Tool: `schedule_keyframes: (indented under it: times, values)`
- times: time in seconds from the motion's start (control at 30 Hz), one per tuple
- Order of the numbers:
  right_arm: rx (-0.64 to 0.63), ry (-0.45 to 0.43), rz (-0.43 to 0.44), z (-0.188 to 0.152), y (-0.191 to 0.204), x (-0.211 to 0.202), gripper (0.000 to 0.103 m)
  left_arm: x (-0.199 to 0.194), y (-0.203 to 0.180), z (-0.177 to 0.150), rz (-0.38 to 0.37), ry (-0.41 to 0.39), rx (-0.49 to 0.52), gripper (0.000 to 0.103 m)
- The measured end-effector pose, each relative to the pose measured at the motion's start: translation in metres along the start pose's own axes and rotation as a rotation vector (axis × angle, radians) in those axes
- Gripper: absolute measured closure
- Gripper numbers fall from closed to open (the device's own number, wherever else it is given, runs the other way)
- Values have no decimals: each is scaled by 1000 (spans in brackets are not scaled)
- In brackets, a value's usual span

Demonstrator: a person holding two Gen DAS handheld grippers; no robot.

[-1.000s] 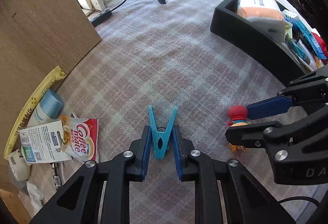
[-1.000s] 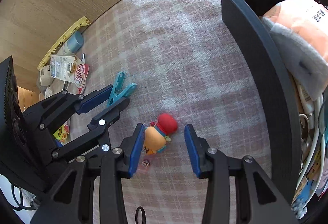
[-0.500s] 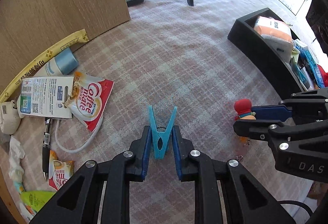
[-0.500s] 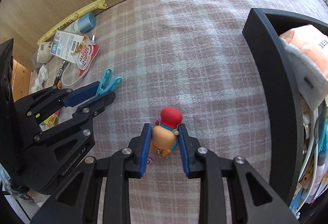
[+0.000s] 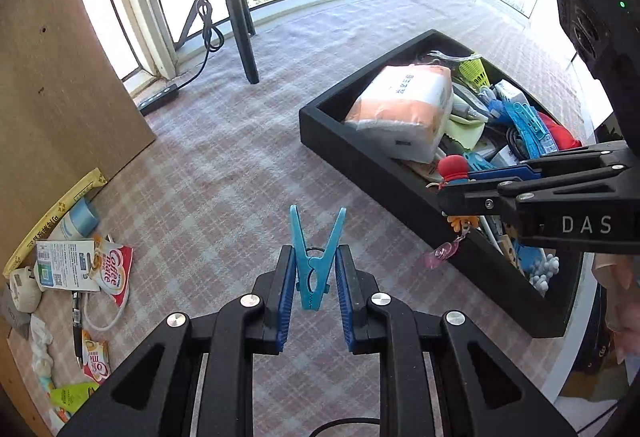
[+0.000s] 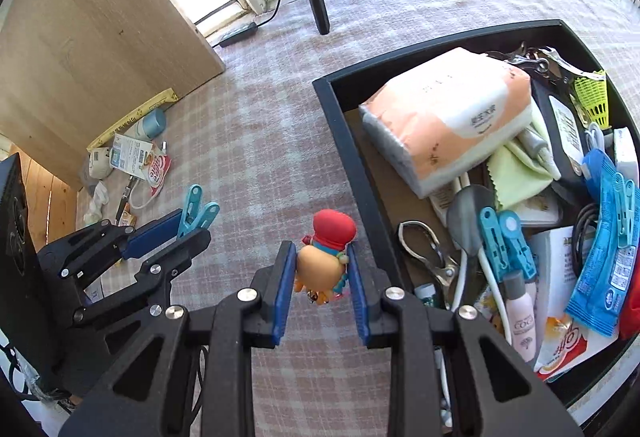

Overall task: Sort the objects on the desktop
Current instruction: 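Carry the clothespin and toy into the black tray and open both grippers, then move both grippers to the objects beside the wooden board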

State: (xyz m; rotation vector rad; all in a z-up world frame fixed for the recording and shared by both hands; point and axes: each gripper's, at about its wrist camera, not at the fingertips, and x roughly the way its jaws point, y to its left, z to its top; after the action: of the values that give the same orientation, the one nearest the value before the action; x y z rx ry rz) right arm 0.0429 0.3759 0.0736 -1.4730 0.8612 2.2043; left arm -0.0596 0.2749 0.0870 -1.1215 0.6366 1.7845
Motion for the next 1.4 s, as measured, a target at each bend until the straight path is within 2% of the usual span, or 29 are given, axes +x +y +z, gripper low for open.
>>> schedule_keyframes:
  times: [0.3,0.57,0.63,0.67,0.7,0.73,0.83,1.07,1.27,1.4]
  values:
    - [96,-78,-82,2,-85,-51,77,-1,-90,36,-108,-23,75,84]
    - [153,-123,-115,2,-124,-77,77,4,-141,53,-165,-26,119,83]
    - [167,-145,-112,2,-130,-82,76,4,-150,55,-163,-20,132,62]
    - [177,-150,-114,2,-133,-84,76,4,-152,55,-143,-21,131,39]
    - [180,-143,-120,3,-135,-84,70,2,-153,55,-130,-31,130,35]
    - [176,-142,-127,3,-134,-83,64,2,-152,55,-123,-33,124,35]
    - [147,-154,-165,2,-129,-84,63,4,-143,53,-116,-27,94,36]
    - [110,-134,-117,8,-108,-74,62,-4,-101,43,-53,-36,0,37]
    - [5,-107,-60,22,-62,-60,62,-18,-32,22,41,-42,-127,37]
    - [-94,-83,-24,38,-14,-46,61,-27,33,0,130,-40,-234,37]
